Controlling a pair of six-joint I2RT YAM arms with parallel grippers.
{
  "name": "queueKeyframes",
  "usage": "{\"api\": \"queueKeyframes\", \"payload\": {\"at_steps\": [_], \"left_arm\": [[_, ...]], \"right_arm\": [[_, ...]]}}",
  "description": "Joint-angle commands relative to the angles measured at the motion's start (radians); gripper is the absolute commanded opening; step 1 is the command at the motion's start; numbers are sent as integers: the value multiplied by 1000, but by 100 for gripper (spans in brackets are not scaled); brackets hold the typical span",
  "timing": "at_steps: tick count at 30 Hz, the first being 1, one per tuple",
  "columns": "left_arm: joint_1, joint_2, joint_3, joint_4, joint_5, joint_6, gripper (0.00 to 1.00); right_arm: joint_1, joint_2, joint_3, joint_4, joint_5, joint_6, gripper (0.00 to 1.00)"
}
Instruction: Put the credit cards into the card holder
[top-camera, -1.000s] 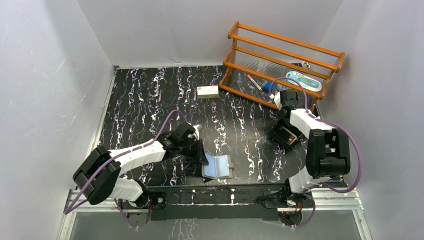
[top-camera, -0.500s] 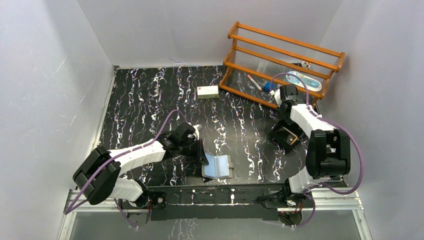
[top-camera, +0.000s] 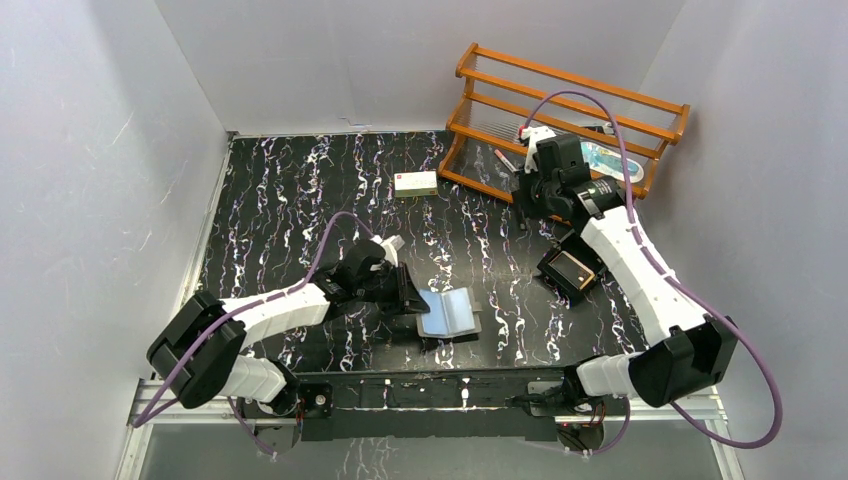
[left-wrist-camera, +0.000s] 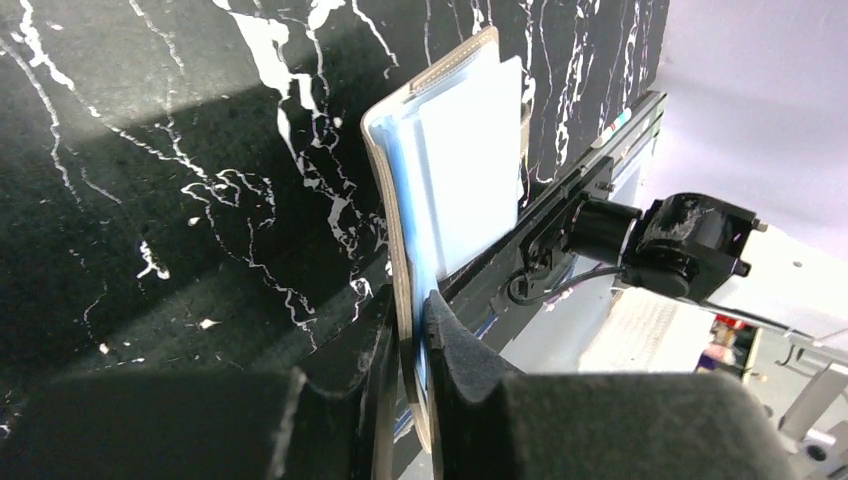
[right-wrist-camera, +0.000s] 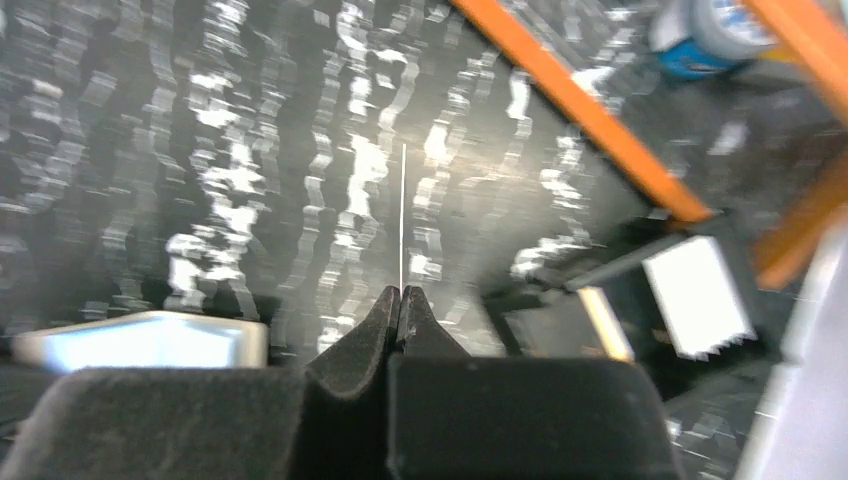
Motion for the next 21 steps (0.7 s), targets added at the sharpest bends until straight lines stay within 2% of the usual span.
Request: {"api": "queueKeyframes", "payload": {"at_steps": [1, 6, 12, 18, 21], "left_arm": [[24, -6, -47, 41, 22, -20, 13], [28, -37, -55, -29, -16, 19, 18], [31, -34, -63, -69, -30, 53, 23], [33, -63, -61, -139, -68, 95, 32], [36, -74, -52, -186, -83, 118, 33]], "right_arm": [[31, -17, -67, 106, -232, 341, 0], [165, -64, -270, 317, -377, 487, 0], [323, -72, -470, 546, -452, 693, 0], [343, -59, -585, 648, -418, 742, 0], [343, -48, -637, 707, -427, 731, 0]]}}
